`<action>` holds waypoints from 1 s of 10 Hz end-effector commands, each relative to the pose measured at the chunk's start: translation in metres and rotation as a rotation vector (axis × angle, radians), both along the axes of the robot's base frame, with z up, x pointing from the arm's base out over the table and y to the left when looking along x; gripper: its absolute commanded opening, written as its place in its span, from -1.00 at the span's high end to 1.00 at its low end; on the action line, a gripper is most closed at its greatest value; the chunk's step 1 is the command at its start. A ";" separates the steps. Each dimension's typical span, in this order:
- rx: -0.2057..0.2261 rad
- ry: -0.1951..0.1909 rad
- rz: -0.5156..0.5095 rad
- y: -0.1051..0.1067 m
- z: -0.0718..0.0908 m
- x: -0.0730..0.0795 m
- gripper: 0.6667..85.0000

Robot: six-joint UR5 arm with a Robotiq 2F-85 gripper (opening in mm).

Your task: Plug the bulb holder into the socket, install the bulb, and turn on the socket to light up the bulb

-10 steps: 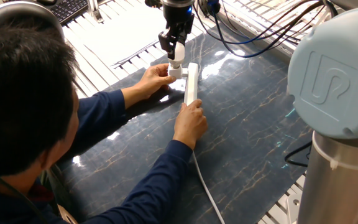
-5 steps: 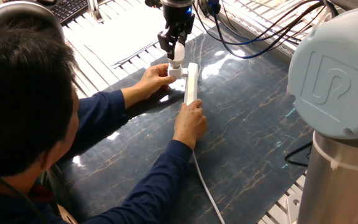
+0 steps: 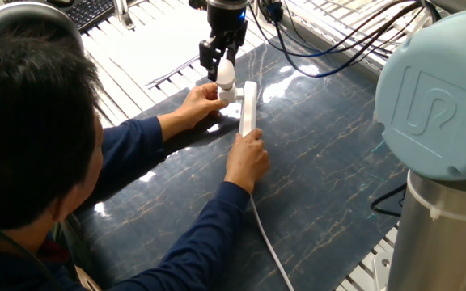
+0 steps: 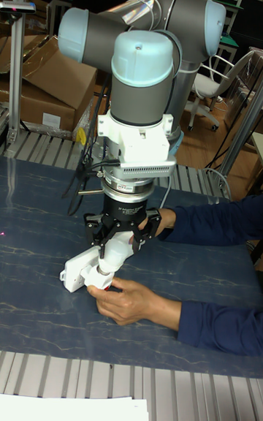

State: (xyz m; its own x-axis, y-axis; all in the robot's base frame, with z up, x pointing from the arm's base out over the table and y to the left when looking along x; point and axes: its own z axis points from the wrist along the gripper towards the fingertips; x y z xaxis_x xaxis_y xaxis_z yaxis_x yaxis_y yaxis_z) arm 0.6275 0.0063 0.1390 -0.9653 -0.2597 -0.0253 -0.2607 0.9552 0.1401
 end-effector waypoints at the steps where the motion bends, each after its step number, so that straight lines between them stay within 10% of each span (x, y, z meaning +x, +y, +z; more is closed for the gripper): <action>1: -0.019 -0.024 0.067 -0.007 0.003 0.005 -0.46; 7: -0.161 -0.078 0.272 -0.039 0.010 0.014 -0.46; 10: -0.136 -0.072 0.262 -0.031 0.013 0.010 -0.46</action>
